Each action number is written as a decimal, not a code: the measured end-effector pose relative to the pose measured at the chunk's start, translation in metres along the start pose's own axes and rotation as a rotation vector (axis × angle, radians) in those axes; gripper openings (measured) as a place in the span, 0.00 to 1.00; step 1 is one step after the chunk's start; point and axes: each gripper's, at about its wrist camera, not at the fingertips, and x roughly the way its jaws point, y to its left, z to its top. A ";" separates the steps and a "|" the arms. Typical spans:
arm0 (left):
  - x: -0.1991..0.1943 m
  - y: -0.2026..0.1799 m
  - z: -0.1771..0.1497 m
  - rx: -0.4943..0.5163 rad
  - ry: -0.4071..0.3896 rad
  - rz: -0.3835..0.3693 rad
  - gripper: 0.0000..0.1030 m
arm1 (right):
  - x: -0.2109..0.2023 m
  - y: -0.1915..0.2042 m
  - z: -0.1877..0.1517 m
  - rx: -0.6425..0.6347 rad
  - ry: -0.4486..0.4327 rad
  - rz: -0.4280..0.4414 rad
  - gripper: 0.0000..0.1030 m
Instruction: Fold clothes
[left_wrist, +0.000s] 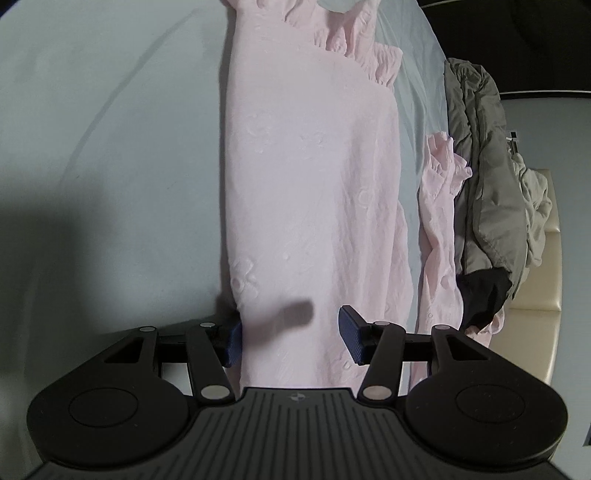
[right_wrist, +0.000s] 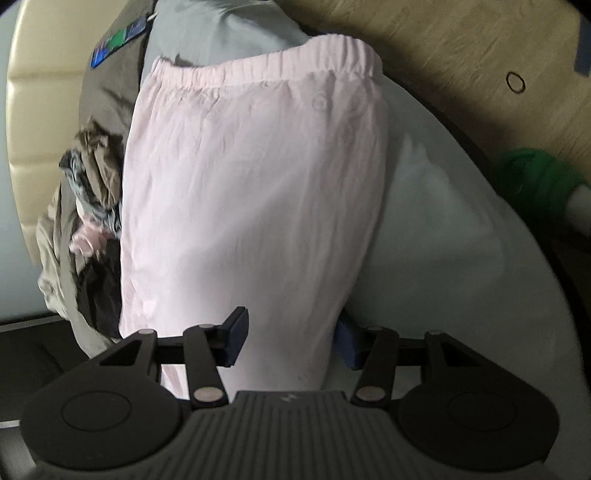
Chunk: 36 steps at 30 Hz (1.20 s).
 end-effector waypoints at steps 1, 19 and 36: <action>0.000 0.000 0.002 -0.009 -0.005 -0.006 0.49 | 0.000 -0.001 0.000 0.010 -0.004 0.005 0.53; 0.007 0.004 0.036 -0.116 -0.122 -0.043 0.17 | -0.002 -0.007 0.019 0.081 -0.148 0.087 0.42; -0.069 0.018 0.046 0.004 -0.067 0.000 0.00 | -0.056 -0.018 0.013 0.066 -0.066 0.072 0.02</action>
